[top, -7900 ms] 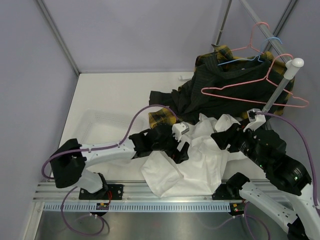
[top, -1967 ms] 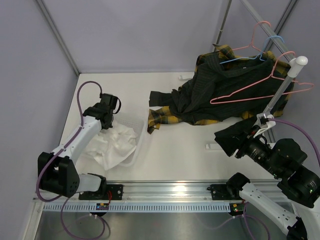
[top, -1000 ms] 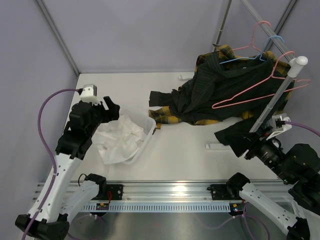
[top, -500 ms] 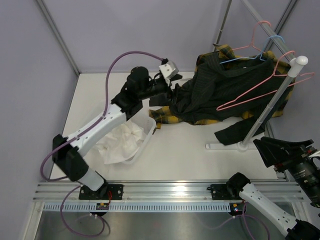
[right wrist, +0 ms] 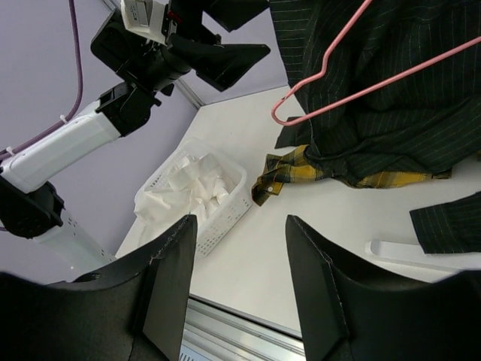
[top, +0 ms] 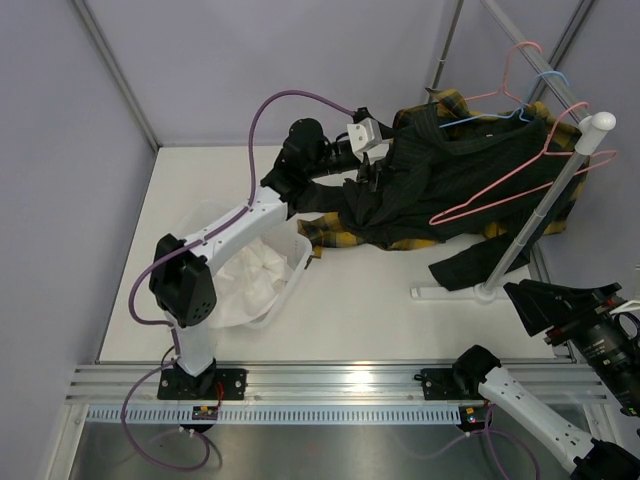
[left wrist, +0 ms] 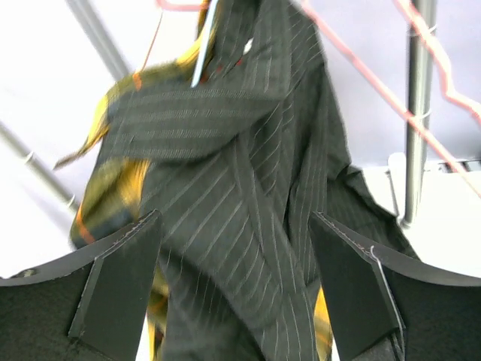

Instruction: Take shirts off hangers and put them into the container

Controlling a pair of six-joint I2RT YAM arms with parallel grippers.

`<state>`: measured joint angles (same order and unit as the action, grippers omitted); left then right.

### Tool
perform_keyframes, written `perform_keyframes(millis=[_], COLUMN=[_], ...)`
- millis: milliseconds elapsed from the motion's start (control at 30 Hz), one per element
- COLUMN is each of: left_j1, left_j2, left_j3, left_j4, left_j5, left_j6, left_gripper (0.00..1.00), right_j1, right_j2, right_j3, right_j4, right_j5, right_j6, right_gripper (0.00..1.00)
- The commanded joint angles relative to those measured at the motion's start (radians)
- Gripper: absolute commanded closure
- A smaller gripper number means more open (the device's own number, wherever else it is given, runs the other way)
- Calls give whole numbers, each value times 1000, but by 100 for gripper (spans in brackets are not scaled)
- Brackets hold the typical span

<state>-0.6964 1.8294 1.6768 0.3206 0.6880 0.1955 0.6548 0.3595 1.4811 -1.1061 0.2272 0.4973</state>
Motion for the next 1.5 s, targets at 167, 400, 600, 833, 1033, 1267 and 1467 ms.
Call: perform_keyframes(millis=[167,400,600,833,1033,1267,1467], left_j1=[-6,-9,-8,-11,-32,-61,-81], left_j2=[128,133,93,176,218,266,262], left_j3=[216,232,190,294,351,386,393], left_j4=[104,109,127,15,-37,-95,-147], left_j5=[79,36,-27,22,51,39,47], left_j6=[-27,4,41,36,22,64,75], left_gripper=[18,16,14,17,39,25,81], right_j1=[8,6,8,6,6,6,6], right_j2=[47,55,65,68,75,58,56], right_j3=[31,41,56,42,48,45,41], right_j4=[-6,-11,-9,-3,6,5,6], right_j5=[29,29,20,17,15,17,20], right_j6=[-6,-9,-13,-8,-8,-2,-6], right_gripper=[41,41,41,41,41,41,41])
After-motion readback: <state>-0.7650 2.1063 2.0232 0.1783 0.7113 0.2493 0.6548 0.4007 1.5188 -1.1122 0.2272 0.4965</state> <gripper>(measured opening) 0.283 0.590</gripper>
